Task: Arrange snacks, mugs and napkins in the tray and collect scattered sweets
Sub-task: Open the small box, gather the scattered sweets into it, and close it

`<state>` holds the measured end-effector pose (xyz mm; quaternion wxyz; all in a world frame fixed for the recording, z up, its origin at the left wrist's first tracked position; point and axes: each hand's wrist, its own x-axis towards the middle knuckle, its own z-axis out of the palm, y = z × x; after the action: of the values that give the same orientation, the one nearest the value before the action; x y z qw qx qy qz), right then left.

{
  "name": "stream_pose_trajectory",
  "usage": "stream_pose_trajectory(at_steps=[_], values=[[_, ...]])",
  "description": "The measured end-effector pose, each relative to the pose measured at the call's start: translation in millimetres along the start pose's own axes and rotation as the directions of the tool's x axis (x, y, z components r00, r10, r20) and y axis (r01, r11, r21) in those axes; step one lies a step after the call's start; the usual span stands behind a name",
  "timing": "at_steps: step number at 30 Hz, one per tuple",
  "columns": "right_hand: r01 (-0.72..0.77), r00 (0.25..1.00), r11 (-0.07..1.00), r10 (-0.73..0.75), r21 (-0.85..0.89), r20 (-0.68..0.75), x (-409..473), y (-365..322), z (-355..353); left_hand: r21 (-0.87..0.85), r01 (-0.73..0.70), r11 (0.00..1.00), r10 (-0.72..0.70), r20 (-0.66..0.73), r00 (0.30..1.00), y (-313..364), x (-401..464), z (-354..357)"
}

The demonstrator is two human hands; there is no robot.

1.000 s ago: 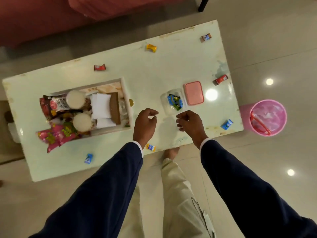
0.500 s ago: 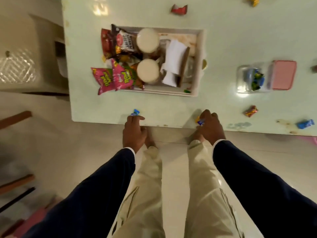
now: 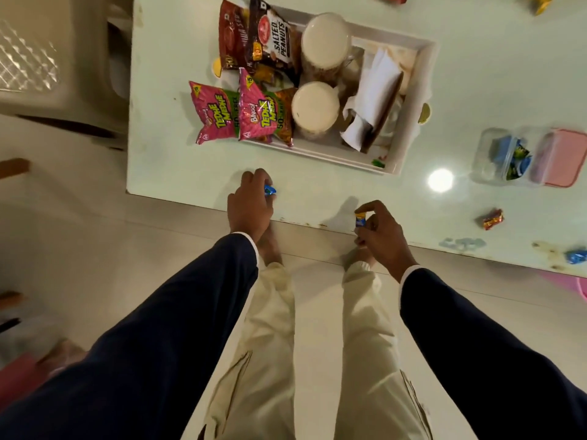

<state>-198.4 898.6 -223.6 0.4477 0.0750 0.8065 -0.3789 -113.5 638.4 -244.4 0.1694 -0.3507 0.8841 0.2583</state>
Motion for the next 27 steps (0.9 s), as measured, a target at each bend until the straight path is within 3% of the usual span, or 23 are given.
stream_pose_trajectory(at_steps=[3,7,10,12,17,20,27], values=[[-0.008,0.999,0.991,0.003,0.136,0.037,0.5,-3.0,-13.9,-0.124,0.032,0.992,-0.023,0.068,0.997,5.8,-3.6,5.9],[0.014,0.999,0.983,-0.023,0.180,0.046,-1.4,1.0,-59.8,-0.357,0.047,0.933,0.023,0.190,0.981,48.7,-22.0,10.6],[-0.008,1.000,0.972,0.010,0.234,-0.006,-7.6,8.1,-105.7,-0.522,0.190,0.832,0.030,0.385,0.923,108.0,-39.3,17.1],[-0.007,0.998,0.958,0.026,0.287,-0.062,-12.8,14.3,-140.3,-0.569,0.176,0.803,0.120,0.444,0.888,155.8,-44.7,23.0],[0.024,0.959,0.932,0.081,0.361,-0.272,-11.6,32.2,-217.5,-0.668,0.051,0.743,0.271,0.370,0.888,283.7,-34.3,45.7],[-0.001,0.917,0.943,0.134,0.332,-0.377,0.8,37.8,-248.2,-0.639,-0.035,0.768,0.290,0.299,0.909,344.9,-20.3,67.3],[-0.019,0.915,0.988,0.078,0.151,-0.396,32.3,34.3,-279.5,-0.473,-0.180,0.862,0.266,0.119,0.957,401.2,-3.7,112.3]])
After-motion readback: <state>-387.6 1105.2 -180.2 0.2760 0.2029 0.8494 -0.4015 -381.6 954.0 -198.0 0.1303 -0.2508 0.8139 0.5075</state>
